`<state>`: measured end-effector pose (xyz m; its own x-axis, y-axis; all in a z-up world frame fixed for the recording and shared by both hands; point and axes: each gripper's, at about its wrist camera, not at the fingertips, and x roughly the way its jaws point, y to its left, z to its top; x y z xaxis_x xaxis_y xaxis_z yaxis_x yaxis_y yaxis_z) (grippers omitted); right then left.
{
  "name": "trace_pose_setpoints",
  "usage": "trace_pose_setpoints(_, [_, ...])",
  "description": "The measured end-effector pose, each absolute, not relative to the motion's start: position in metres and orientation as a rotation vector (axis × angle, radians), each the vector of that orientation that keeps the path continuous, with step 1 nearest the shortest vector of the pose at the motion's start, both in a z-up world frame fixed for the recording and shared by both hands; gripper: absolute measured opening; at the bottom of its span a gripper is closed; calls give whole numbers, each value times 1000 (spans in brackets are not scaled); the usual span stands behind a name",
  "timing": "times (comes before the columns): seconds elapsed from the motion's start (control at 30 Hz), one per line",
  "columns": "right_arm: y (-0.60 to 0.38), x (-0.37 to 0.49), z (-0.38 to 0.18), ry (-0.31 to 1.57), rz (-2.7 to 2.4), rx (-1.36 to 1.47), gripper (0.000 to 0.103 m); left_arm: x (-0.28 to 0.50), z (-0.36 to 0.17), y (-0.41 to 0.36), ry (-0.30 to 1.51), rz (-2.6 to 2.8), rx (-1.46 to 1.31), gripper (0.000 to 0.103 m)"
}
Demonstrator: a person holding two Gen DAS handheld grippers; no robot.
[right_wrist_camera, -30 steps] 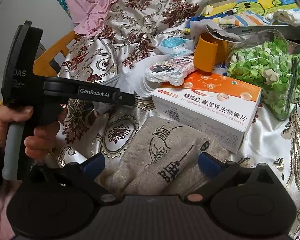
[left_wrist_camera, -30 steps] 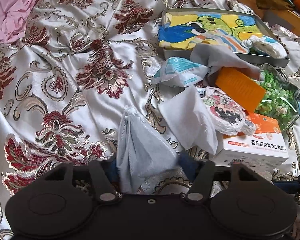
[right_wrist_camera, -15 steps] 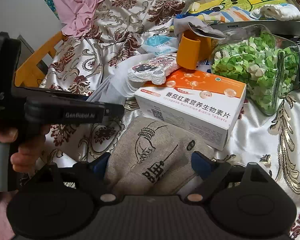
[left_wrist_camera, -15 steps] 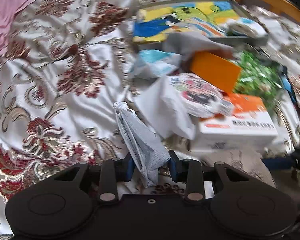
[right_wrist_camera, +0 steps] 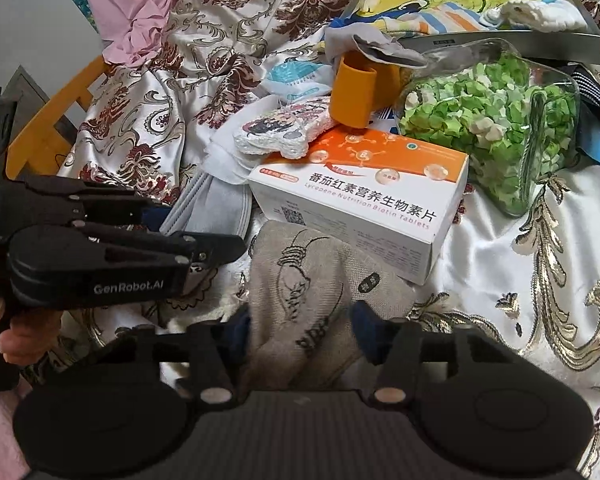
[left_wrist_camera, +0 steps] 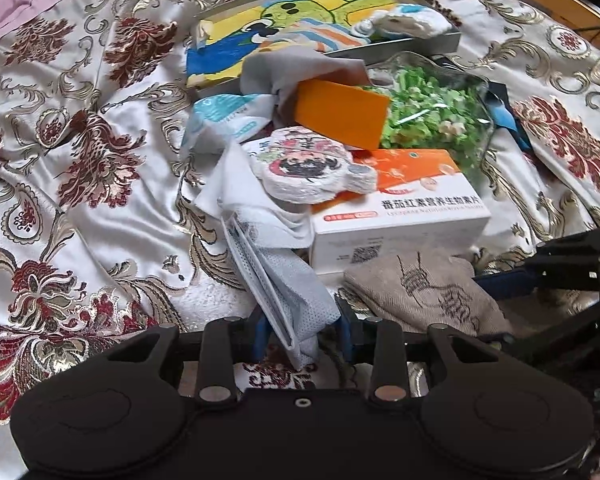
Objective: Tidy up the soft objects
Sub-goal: 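Close the left tool on the grey mask while the right tool closes on the beige bag, then lift the grey mask with the left tool while the right tool lifts the beige bag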
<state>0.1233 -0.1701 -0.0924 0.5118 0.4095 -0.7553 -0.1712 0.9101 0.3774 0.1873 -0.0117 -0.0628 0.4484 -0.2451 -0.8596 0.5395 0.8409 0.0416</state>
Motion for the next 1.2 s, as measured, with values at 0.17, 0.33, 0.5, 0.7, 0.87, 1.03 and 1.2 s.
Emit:
trace_pose_setpoints(0.17, [-174, 121, -89, 971, 336, 272, 33, 181, -58, -12, 990, -514, 333, 32])
trace_pose_setpoints(0.33, [-181, 120, -86, 971, 309, 279, 27, 169, -55, -19, 993, -550, 362, 30])
trace_pose_setpoints(0.5, [-192, 118, -84, 961, 290, 305, 24, 154, -57, -31, 985, -590, 425, 29])
trace_pose_setpoints(0.7, [-202, 114, -79, 930, 282, 330, 21, 142, -49, -37, 929, -635, 422, 28])
trace_pose_setpoints(0.87, [-213, 111, -75, 914, 268, 376, 21, 136, -42, -39, 885, -630, 423, 27])
trace_pose_setpoints(1.03, [-214, 110, -73, 907, 267, 381, 21, 135, -39, -38, 860, -597, 415, 24])
trace_pose_setpoints(1.2, [-215, 110, -74, 903, 285, 397, 21, 131, -35, -40, 825, -567, 440, 24])
